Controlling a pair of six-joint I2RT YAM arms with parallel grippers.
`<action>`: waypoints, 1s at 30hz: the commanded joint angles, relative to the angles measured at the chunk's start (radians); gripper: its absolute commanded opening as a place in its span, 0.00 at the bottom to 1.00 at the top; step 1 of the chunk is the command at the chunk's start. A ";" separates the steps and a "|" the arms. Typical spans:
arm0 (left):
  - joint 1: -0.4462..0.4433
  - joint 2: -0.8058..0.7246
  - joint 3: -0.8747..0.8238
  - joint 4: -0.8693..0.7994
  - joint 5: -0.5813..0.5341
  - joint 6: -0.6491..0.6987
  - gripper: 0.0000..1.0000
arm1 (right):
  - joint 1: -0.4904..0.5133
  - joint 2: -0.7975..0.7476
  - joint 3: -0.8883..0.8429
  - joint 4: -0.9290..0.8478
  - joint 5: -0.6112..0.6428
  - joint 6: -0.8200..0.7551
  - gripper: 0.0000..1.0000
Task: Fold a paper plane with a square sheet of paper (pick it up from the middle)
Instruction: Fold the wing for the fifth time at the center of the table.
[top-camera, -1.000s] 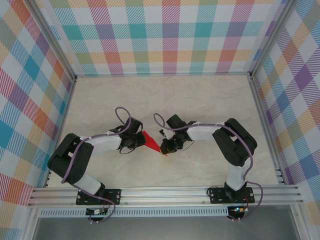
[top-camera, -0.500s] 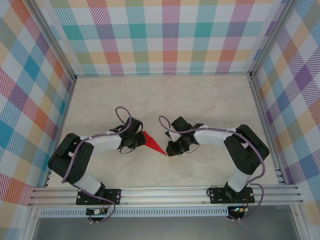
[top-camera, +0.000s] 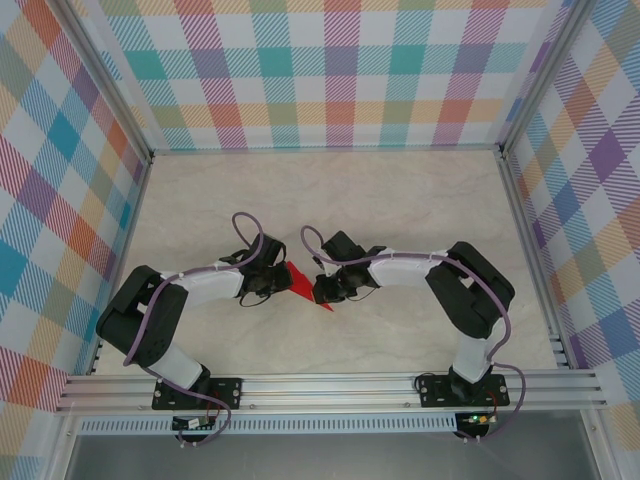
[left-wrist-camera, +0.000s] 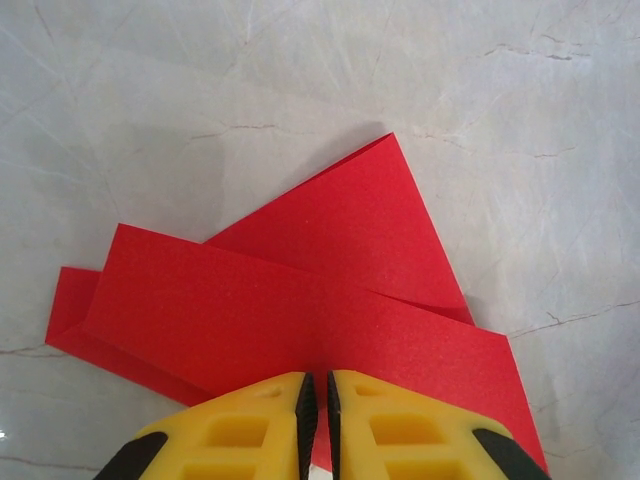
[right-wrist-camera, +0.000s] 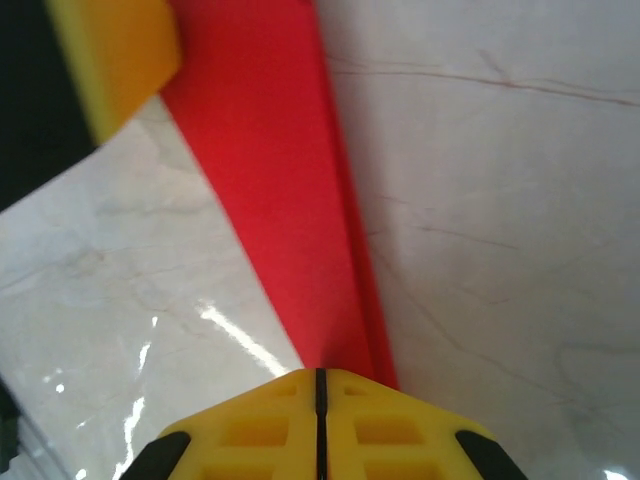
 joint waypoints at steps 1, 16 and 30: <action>0.007 0.009 0.009 -0.071 -0.017 0.030 0.16 | -0.001 0.015 0.013 -0.029 0.054 0.037 0.08; -0.058 -0.085 -0.079 0.199 0.216 -0.033 0.19 | -0.001 0.072 0.011 -0.061 0.042 0.062 0.08; -0.099 0.041 -0.069 0.241 0.227 -0.067 0.18 | -0.001 0.082 -0.004 -0.078 0.052 0.074 0.08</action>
